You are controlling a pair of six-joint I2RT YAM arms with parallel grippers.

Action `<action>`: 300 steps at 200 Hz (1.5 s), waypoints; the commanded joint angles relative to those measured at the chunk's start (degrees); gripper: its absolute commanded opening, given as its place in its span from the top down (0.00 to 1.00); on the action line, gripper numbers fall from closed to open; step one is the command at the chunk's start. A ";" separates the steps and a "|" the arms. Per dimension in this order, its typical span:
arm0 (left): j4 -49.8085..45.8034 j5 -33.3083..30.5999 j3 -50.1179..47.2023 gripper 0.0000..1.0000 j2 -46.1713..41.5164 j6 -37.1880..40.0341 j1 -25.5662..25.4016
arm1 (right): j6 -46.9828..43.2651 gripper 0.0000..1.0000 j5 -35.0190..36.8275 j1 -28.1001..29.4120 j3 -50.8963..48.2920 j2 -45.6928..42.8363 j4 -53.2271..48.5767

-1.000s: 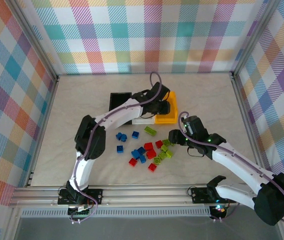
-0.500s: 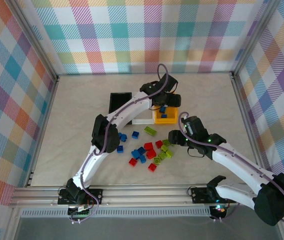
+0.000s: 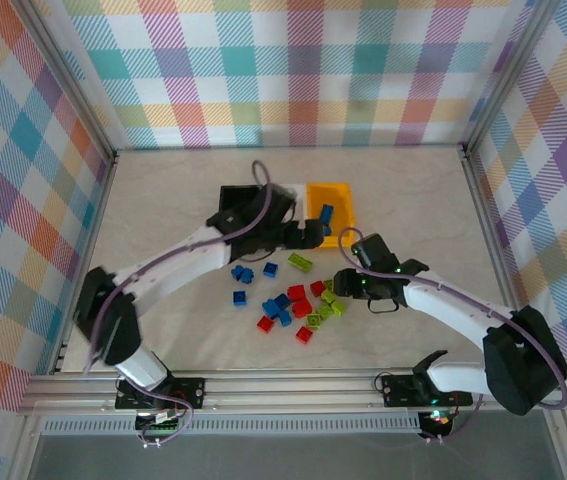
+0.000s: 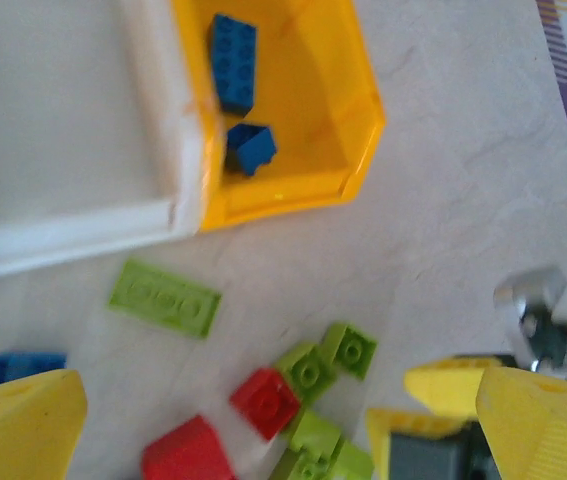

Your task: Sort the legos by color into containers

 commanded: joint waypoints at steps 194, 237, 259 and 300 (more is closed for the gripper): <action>4.23 -3.10 -31.37 0.00 -25.60 -8.84 4.37 | -3.76 0.73 -7.46 4.86 0.37 7.47 -2.00; 3.54 -3.56 -30.89 0.00 -25.67 -8.59 4.65 | -3.91 0.79 -6.69 4.92 0.34 4.27 -3.69; 3.13 -3.89 -30.85 0.00 -25.41 -8.60 4.72 | -4.18 0.80 -6.43 4.93 0.93 2.02 -5.74; 2.57 -4.43 -31.72 0.00 -26.75 -8.23 5.19 | -4.92 0.81 -7.69 4.98 5.63 -2.77 -10.03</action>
